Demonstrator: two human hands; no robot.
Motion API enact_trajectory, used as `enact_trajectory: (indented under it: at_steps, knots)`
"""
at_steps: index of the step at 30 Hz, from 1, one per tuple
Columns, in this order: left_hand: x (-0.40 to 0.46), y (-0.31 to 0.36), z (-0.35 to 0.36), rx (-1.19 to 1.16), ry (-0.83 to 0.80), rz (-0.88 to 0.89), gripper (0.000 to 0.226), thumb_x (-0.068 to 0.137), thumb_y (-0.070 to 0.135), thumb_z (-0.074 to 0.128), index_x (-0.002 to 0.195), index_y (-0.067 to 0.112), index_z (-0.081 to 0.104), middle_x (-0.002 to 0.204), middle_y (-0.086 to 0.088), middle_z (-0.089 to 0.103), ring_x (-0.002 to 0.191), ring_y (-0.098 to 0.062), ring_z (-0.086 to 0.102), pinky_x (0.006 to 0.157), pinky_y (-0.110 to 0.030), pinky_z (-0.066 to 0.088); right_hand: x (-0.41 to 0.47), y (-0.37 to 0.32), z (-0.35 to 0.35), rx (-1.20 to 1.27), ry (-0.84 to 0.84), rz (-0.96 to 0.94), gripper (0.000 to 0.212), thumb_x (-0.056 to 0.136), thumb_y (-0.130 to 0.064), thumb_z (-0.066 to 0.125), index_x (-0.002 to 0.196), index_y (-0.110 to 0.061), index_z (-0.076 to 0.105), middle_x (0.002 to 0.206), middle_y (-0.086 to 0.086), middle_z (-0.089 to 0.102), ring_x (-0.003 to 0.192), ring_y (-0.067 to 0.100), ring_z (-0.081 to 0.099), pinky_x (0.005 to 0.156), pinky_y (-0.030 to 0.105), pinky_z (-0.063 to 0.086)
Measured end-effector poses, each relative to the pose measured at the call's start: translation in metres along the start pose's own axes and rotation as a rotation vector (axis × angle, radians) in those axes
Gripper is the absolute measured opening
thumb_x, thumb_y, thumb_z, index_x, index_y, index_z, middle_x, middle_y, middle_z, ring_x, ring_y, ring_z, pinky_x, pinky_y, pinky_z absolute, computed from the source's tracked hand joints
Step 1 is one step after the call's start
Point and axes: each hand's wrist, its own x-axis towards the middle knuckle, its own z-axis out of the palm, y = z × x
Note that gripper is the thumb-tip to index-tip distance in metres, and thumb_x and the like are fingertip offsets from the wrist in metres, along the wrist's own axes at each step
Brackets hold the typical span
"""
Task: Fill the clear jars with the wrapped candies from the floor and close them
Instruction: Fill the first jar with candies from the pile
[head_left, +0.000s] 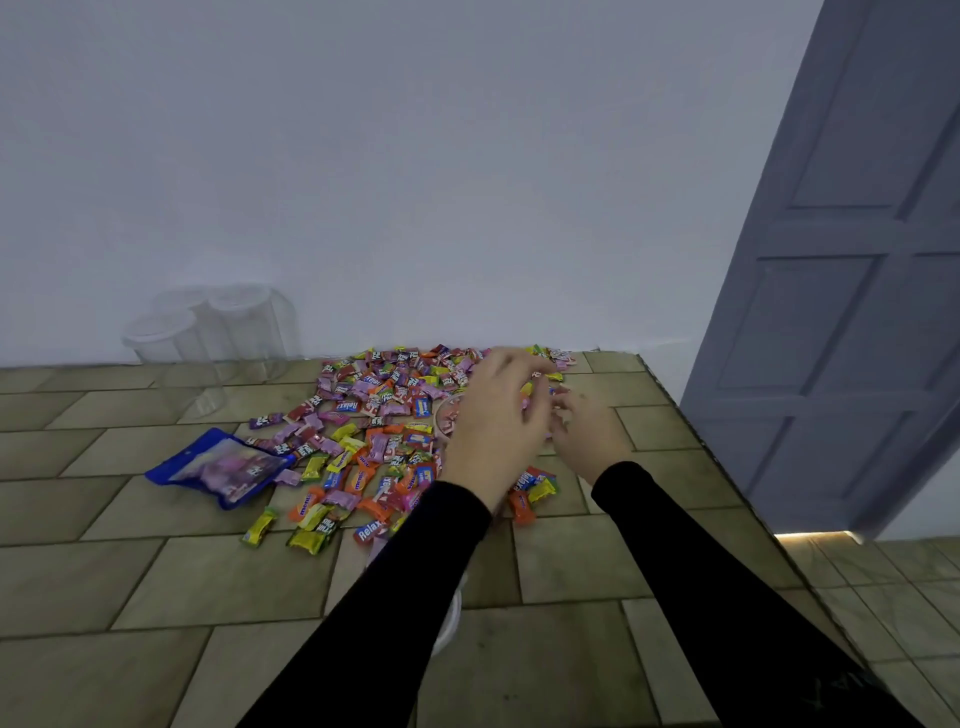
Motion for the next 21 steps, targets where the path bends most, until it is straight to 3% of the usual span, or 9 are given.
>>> enact_trajectory:
  at_steps: [2,5,8,10,14,21]
  knots:
    - [-0.007,0.009,0.020,0.058,-0.163,0.040,0.020,0.094,0.009,0.052,0.108,0.010,0.065,0.109,-0.003,0.055,0.101,-0.009,0.049,0.086,-0.008,0.030,-0.001,0.010,0.002,-0.117,-0.082,0.018,0.028,0.093,-0.013,0.044,0.117,-0.013,0.058,0.121,0.006,0.058,0.113,0.024,0.055,0.077,0.025,0.031]
    - [-0.026,0.002,0.054,0.179,-0.433,-0.111,0.029,0.095,0.007,0.048,0.122,0.006,0.058,0.123,-0.012,0.051,0.112,-0.024,0.052,0.095,-0.027,0.039,-0.006,0.023,0.001,-0.219,-0.192,0.041,0.035,0.095,-0.009,0.036,0.124,-0.012,0.054,0.135,0.008,0.052,0.124,0.024,0.047,0.101,0.028,0.030]
    - [-0.042,-0.007,0.071,0.322,-0.656,-0.292,0.045,0.093,-0.001,0.027,0.136,0.002,0.041,0.141,-0.021,0.038,0.126,-0.034,0.044,0.102,-0.038,0.039,-0.009,0.041,0.006,-0.292,-0.208,0.130,0.036,0.094,-0.013,0.045,0.130,-0.013,0.050,0.136,0.013,0.047,0.126,0.028,0.043,0.105,0.030,0.033]
    - [-0.049,-0.011,0.078,0.505,-0.762,-0.340,0.045,0.094,-0.002,0.019,0.135,-0.002,0.037,0.142,-0.025,0.034,0.128,-0.037,0.040,0.102,-0.042,0.037,-0.010,0.053,0.010,-0.313,-0.231,0.160,0.043,0.094,-0.014,0.048,0.137,-0.012,0.045,0.137,0.017,0.044,0.127,0.031,0.042,0.106,0.033,0.034]
    - [-0.056,-0.022,0.095,0.624,-0.775,-0.413,0.036,0.100,0.004,0.027,0.135,0.001,0.035,0.142,-0.026,0.030,0.124,-0.037,0.041,0.098,-0.038,0.038,-0.012,0.068,0.017,-0.343,-0.270,0.161,0.053,0.093,-0.008,0.047,0.144,-0.013,0.034,0.143,0.016,0.036,0.130,0.032,0.039,0.108,0.036,0.034]
    - [-0.051,-0.040,0.112,0.694,-0.765,-0.438,0.039,0.101,0.005,0.026,0.138,-0.001,0.035,0.143,-0.026,0.031,0.128,-0.037,0.037,0.104,-0.040,0.035,0.003,0.074,0.021,-0.329,-0.254,0.048,0.064,0.089,0.011,0.033,0.146,-0.019,0.035,0.152,0.014,0.024,0.136,0.031,0.030,0.110,0.036,0.031]
